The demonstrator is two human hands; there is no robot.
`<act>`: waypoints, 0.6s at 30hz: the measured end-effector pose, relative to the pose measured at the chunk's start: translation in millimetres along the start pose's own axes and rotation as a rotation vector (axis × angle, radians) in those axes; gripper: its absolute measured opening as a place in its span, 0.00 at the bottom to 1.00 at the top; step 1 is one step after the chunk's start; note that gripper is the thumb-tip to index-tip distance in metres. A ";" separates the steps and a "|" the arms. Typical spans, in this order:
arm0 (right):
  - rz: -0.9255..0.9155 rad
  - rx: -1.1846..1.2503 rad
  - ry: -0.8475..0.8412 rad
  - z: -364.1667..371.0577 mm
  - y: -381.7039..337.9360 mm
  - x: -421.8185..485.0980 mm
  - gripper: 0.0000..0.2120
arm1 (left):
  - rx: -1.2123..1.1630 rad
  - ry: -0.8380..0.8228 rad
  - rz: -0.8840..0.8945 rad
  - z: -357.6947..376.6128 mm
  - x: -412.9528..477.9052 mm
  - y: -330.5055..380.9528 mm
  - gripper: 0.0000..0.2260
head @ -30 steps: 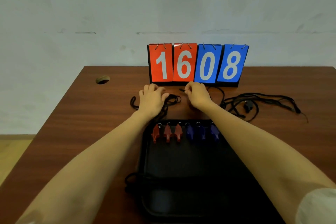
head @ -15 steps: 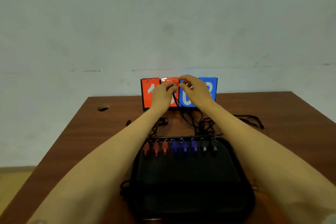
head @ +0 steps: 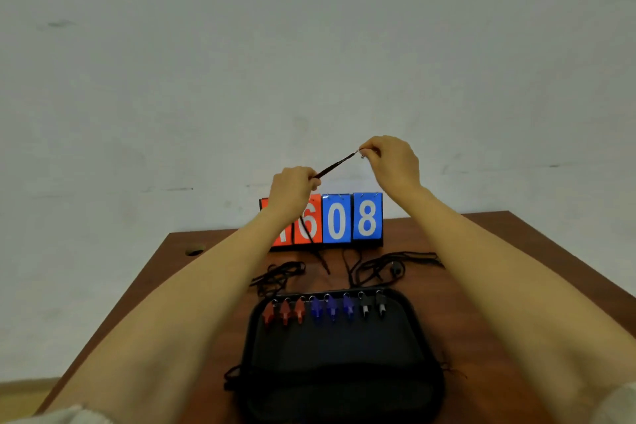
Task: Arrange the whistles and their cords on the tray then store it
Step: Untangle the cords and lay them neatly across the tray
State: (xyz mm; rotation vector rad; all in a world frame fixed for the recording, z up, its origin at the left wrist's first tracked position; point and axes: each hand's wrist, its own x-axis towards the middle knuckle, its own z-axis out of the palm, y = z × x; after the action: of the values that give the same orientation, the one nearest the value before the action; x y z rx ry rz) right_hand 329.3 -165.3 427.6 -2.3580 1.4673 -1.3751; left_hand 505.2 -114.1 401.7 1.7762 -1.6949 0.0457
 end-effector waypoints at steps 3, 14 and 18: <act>0.021 -0.026 0.055 -24.5 2.1 2.3 0.11 | 0.126 0.054 0.017 -16.1 1.7 2.9 0.12; 0.142 -0.166 -0.024 -54.9 43.2 -37.6 0.11 | 0.234 -0.046 -0.034 -34.9 -48.8 -49.1 0.13; 0.229 -0.228 -0.189 -45.3 69.2 -73.9 0.12 | 0.266 -0.156 -0.071 -22.2 -83.7 -73.8 0.13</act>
State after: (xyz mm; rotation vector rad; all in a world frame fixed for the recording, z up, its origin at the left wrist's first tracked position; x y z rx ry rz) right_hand 237.6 -131.3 375.4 -2.2750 1.8495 -0.9502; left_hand 567.7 -35.6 348.1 2.0818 -1.8010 0.1086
